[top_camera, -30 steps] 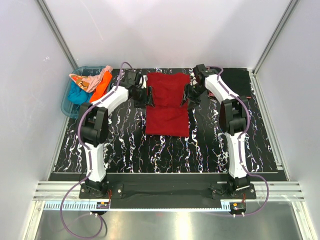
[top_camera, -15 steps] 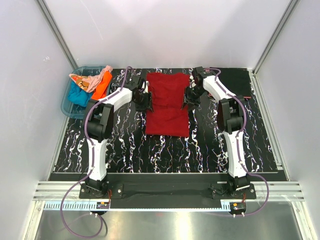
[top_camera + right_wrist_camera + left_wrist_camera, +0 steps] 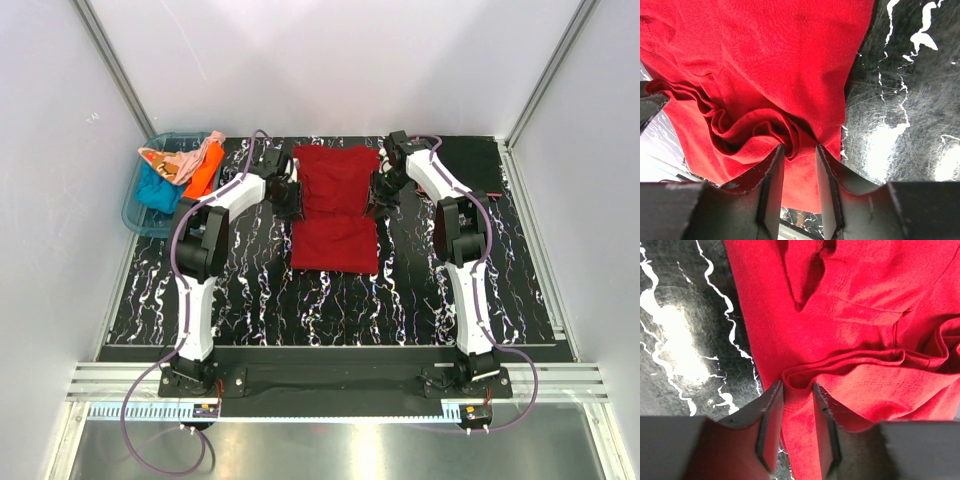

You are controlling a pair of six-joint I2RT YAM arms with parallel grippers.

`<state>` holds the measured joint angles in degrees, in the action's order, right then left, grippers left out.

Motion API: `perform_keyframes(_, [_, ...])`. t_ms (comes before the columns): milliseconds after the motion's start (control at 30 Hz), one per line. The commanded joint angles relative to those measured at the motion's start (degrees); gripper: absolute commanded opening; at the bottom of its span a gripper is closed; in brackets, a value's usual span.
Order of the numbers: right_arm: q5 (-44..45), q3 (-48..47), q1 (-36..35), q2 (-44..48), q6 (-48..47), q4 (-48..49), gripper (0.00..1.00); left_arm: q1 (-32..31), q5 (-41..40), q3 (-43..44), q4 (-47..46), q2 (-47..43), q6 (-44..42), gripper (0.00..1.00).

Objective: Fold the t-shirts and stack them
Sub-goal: Fold the tshirt

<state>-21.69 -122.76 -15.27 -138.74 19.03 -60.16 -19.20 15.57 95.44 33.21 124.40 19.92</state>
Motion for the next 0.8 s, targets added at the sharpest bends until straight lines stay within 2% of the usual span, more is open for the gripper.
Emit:
perform_keyframes(0, [-0.89, -3.19, 0.06, -0.83, -0.66, -1.10, 0.37, -0.40, 0.77, 2.82, -1.92, 0.67, 0.47, 0.32])
perform_keyframes(100, [-1.42, -3.19, 0.15, -1.10, -0.48, -1.01, 0.37, -0.75, 0.77, 2.74, -2.01, 0.85, 0.47, 0.31])
perform_keyframes(200, [-1.69, -3.80, 0.15, -1.54, -0.39, -1.19, 0.29, -0.66, 0.69, 2.74, -1.83, 0.93, 0.47, 0.18])
perform_keyframes(300, [-1.16, -4.15, 0.06, -1.19, -0.04, -1.54, 0.14, -0.75, 0.16, 2.74, -1.57, -0.21, 0.47, 0.09])
perform_keyframes(333, [-0.81, -4.15, 0.15, -0.66, -0.04, -1.54, 0.06, -0.75, 0.07, 2.74, -1.66, -1.08, 0.47, 0.06])
perform_keyframes(400, [-0.20, -3.98, 0.15, -0.05, 0.39, -1.54, 0.00, -0.75, -0.28, 2.82, -1.57, -2.05, 0.47, 0.01])
perform_keyframes(567, [1.74, -2.93, 0.41, 1.80, 1.19, -1.54, 0.00, -0.66, -2.38, 3.09, -1.66, -4.43, 0.03, 0.00])
perform_keyframes(767, [1.92, -4.33, 0.77, 1.36, 1.45, -1.98, 0.00, -0.66, -2.74, 6.17, 0.37, -2.67, -0.94, 0.00])
